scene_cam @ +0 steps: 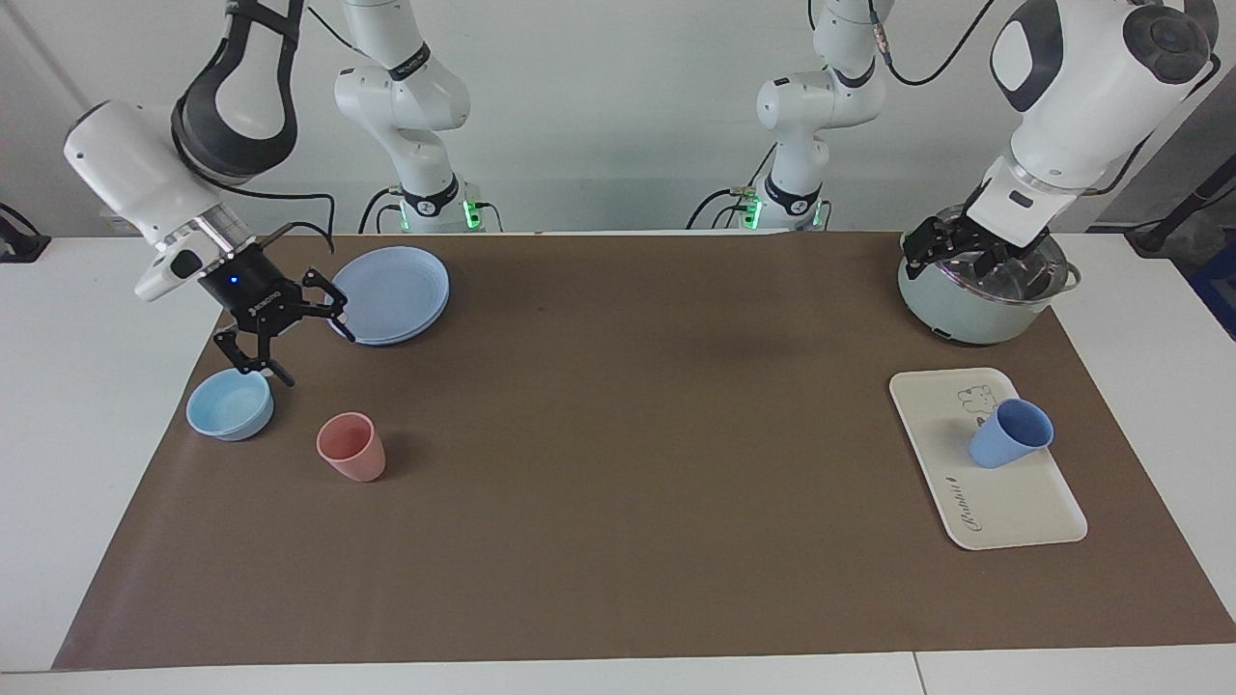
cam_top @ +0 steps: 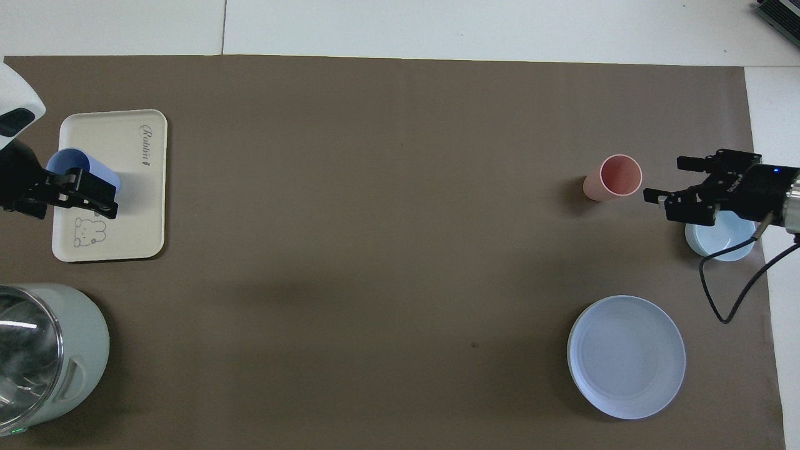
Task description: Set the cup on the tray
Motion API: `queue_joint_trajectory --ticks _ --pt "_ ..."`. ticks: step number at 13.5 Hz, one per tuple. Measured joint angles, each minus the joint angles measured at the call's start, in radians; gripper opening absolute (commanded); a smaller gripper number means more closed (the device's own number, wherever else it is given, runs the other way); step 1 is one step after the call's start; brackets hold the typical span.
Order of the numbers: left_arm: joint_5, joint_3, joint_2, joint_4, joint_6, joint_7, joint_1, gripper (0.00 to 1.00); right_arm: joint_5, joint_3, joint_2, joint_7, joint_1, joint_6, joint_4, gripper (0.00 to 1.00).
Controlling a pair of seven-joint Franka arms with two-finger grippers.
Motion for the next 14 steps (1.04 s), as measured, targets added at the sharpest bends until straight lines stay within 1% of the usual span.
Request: queue_joint_trajectory --ticks 1,3,5,6,8,10,12,14 --pt "0.000 0.000 0.000 0.000 0.024 -0.002 0.000 1.00 -0.083 0.002 -0.012 0.099 0.018 0.000 0.003 1.00" --pt "0.000 0.000 0.000 -0.003 0.123 -0.011 0.000 1.00 -0.248 0.003 -0.031 0.310 0.052 -0.014 0.019 1.00" --pt "0.000 0.000 0.001 -0.008 0.206 -0.024 0.000 1.00 -0.380 0.005 -0.038 0.493 0.076 -0.077 0.059 1.00" --pt "0.000 0.000 0.001 -0.011 0.220 -0.026 0.000 1.00 -0.421 0.007 -0.038 0.560 0.080 -0.112 0.081 1.00" --pt "0.000 0.000 0.001 -0.019 0.223 -0.026 0.000 1.00 -0.458 0.007 -0.038 0.639 0.078 -0.203 0.126 1.00" --pt "0.000 -0.001 0.001 -0.030 0.224 -0.026 -0.010 1.00 -0.516 0.006 -0.038 0.723 0.075 -0.331 0.181 1.00" --pt "0.000 -0.002 0.000 -0.035 0.224 -0.038 -0.036 1.00 -0.533 0.004 -0.038 0.803 0.075 -0.430 0.221 1.00" --pt "0.000 -0.004 0.000 -0.036 0.224 -0.075 -0.064 1.00 -0.535 -0.007 -0.036 0.836 0.079 -0.543 0.272 1.00"
